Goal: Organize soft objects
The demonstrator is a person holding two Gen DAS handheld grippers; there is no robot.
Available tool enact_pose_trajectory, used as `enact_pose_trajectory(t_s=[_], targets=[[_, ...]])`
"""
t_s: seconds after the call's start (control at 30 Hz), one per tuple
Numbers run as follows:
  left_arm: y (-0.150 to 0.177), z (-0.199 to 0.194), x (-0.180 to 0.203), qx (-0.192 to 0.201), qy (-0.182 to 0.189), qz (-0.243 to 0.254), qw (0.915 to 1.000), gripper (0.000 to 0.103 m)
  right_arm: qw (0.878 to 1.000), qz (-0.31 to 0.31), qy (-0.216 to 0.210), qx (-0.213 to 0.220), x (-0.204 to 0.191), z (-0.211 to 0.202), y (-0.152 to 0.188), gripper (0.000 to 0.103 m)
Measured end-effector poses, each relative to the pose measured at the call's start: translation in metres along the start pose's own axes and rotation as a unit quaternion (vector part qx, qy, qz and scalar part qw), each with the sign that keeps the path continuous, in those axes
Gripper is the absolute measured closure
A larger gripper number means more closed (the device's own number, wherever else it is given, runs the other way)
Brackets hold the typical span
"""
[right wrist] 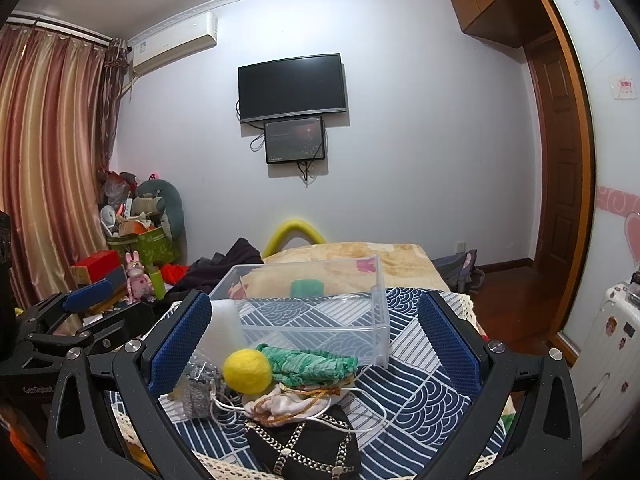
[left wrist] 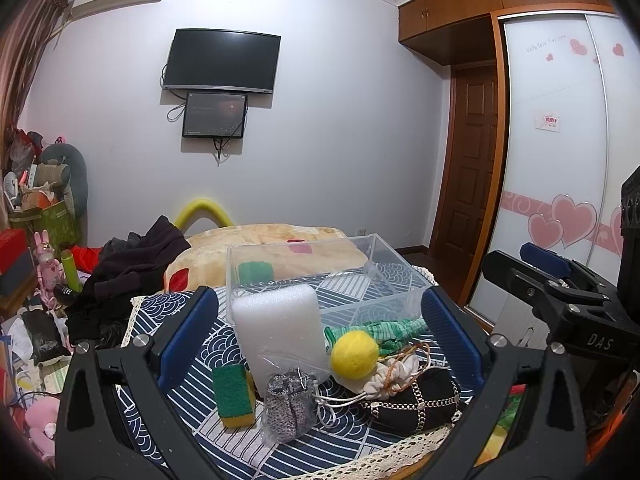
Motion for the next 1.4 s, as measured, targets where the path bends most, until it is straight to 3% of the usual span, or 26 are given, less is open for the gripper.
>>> enact_pose_trajectory(t_s=[1.4], targets=[[0.005,0.010,-0.004,-0.013,0.008,-0.002,0.9999,0.000,1.000,-0.004,-0.005,-0.013,0.000,0.014,0.009,0.000]])
Point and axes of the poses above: each gripper's, at about its wrist camera, not at the fingertips, and z roughly the way its jaws point, x to its right, y to its underside, the point moved 3 cm from there along z, roughly the way its jaws point, and after that the axes turned 13 degrees about z, right-handed, at the moved point
